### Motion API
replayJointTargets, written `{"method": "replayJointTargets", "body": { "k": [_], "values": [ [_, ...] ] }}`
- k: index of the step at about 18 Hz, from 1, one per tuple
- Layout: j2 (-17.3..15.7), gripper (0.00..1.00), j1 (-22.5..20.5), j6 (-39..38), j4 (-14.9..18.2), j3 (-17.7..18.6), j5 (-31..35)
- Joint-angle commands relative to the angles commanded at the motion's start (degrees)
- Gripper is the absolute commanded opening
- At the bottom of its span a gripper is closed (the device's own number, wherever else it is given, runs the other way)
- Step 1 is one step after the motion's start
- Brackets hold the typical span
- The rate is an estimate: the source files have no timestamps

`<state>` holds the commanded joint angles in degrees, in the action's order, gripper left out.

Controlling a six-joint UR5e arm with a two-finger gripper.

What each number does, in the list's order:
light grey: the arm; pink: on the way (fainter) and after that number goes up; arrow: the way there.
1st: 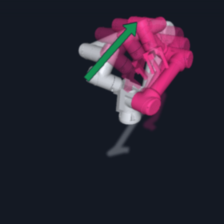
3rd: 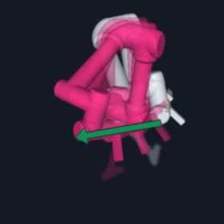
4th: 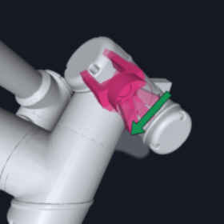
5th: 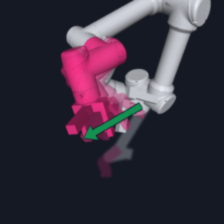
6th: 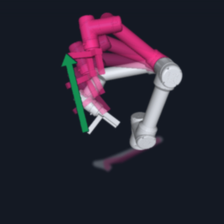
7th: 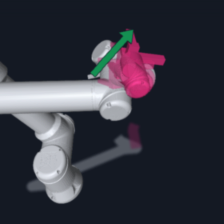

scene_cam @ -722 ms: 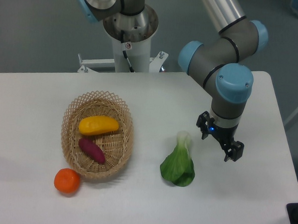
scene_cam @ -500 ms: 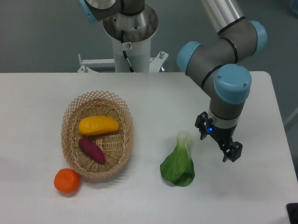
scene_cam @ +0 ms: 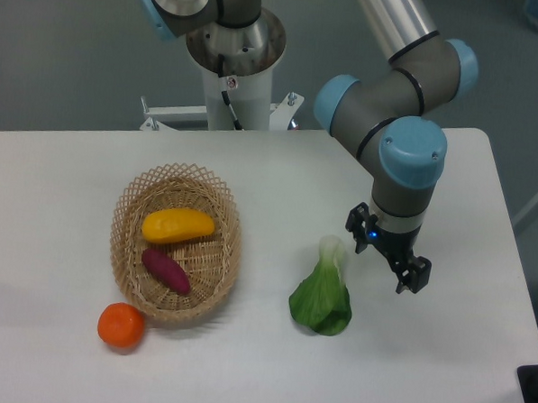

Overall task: Pick up the mango from the basket
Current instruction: 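Move the gripper over the basket and lower it onto the yellow mango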

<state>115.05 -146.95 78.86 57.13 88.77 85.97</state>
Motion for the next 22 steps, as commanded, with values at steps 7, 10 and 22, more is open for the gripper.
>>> {"method": "replayJointTargets", "body": {
  "k": [7,10,22],
  "values": [
    [-0.9,1.00,2.2,-4.3,-5.0,4.6,-5.6],
    [-2.6,1.00,4.5,-4.4,-4.9,6.9,-5.7],
    [-8.3,1.00,18.0,-4.5,-4.7,17.3,-5.7]
  ]
}}
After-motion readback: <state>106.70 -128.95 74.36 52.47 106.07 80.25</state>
